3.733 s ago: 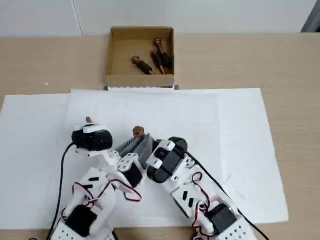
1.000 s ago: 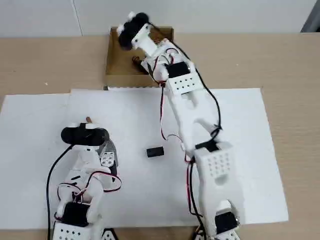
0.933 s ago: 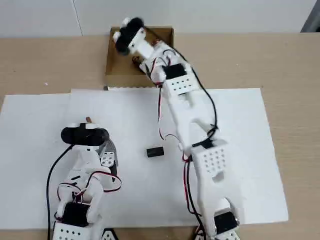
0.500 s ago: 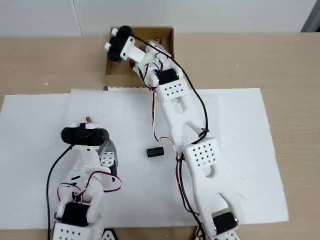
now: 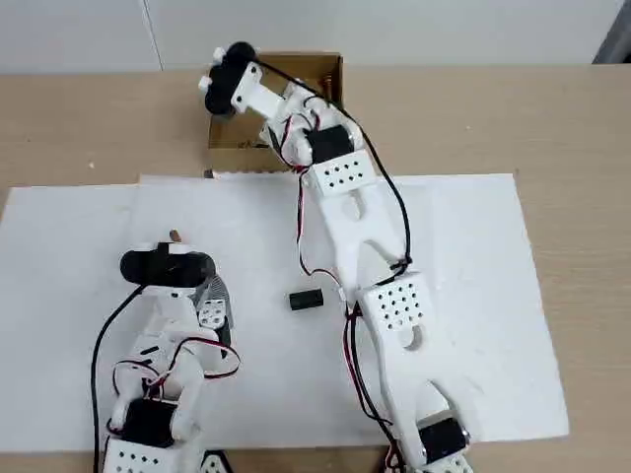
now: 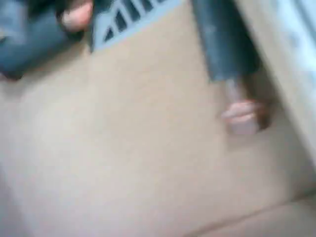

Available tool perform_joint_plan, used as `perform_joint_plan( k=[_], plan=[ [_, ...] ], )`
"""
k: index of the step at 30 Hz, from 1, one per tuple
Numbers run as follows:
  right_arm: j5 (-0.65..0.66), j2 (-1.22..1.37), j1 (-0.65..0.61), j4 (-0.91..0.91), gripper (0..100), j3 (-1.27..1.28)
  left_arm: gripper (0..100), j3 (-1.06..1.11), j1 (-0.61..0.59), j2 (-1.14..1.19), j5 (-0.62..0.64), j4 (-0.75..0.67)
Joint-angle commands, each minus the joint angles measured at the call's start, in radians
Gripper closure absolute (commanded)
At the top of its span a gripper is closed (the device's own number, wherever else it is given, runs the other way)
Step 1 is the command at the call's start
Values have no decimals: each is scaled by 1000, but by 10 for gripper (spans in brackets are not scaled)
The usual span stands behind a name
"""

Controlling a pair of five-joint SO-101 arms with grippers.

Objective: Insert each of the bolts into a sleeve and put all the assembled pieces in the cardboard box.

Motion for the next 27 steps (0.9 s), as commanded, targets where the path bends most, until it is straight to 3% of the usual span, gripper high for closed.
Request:
perform_joint_plan(
  k=[1,13,20,27],
  plan=[
    [-63,-31,1,202,991,-184,994,-4,-8,-12,-3,2],
    [-267,-185,-5,627,995,-239,993,-4,-52,-12,-11,0],
    [-304,-291,-4,650,995,-222,994,-4,-127,-12,-121,-25],
    [-304,-510,-5,653,995,87,994,-4,-132,-12,-135,-23]
  ],
)
